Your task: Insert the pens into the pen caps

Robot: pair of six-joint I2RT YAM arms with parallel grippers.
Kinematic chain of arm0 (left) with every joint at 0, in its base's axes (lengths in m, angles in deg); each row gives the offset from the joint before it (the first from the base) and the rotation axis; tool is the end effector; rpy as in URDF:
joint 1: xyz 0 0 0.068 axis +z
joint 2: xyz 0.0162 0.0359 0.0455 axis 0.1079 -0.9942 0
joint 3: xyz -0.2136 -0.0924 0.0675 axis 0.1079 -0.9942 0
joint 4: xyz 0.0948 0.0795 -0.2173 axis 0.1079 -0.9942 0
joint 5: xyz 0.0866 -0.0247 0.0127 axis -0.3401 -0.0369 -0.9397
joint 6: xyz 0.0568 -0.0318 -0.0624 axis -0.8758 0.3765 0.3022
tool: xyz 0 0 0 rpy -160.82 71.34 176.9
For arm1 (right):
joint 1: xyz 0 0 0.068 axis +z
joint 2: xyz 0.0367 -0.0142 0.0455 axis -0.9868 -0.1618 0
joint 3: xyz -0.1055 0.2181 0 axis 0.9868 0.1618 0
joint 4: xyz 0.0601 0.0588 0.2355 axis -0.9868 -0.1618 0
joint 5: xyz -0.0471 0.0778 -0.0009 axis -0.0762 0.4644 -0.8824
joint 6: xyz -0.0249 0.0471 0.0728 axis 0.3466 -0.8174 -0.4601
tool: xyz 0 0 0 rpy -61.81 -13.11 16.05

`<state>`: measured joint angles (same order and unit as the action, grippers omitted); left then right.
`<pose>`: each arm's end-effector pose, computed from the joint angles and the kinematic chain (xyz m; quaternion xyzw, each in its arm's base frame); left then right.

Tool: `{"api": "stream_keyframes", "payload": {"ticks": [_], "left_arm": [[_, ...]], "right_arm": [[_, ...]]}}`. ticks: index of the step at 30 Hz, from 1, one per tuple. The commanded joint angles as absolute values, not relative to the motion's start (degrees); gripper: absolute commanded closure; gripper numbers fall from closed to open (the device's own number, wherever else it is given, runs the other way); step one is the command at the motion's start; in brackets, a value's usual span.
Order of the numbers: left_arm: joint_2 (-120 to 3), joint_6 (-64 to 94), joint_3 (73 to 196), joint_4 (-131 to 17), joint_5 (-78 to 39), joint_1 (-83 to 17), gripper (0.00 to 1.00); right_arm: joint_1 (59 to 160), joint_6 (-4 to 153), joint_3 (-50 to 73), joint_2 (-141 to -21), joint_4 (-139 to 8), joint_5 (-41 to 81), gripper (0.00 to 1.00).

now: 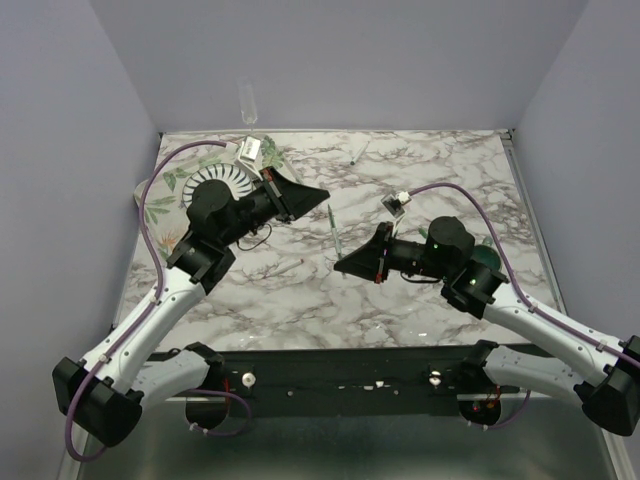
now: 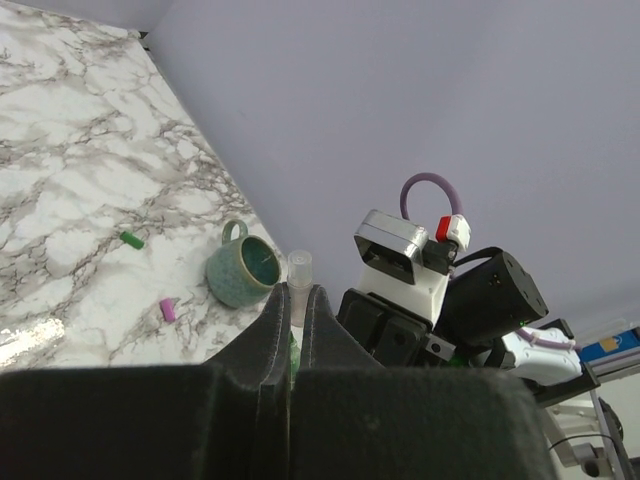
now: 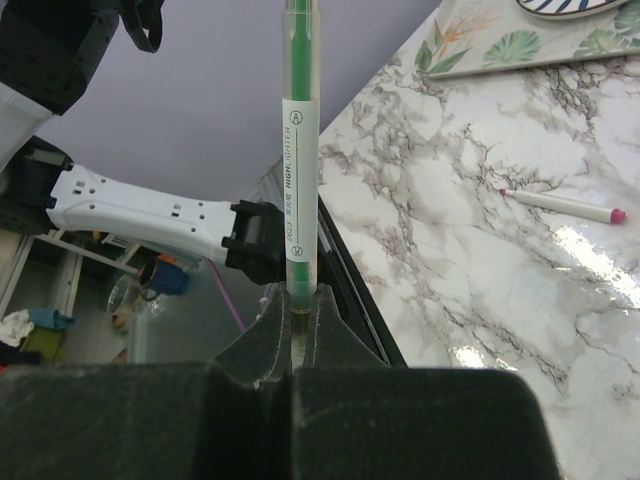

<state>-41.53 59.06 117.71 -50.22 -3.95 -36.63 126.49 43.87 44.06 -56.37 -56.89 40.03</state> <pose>0.2255 -0.1704 0.3747 0.0075 0.6727 -0.5979 0.4357 0.1656 0.2244 0.2982 -0.2126 0.7045 0.5681 0.3685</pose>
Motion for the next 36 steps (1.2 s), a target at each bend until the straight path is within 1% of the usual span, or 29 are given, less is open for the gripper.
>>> {"api": "stream_keyframes", "payload": {"ticks": [1,28,36], "left_arm": [[-40.1,58.4,116.9,-48.9,-2.2,-36.4,1.00],[-40.2,59.5,115.1,-46.6,1.2,-36.6,1.00],[-39.7,59.4,112.2,-47.4,3.2,-36.6,1.00]], "right_arm": [[126.8,43.4,41.8,-56.9,-55.0,40.1,0.99],[126.9,43.7,41.6,-56.8,-55.1,39.5,0.99],[127.0,45.2,41.2,-54.9,-57.0,37.2,0.99]]}}
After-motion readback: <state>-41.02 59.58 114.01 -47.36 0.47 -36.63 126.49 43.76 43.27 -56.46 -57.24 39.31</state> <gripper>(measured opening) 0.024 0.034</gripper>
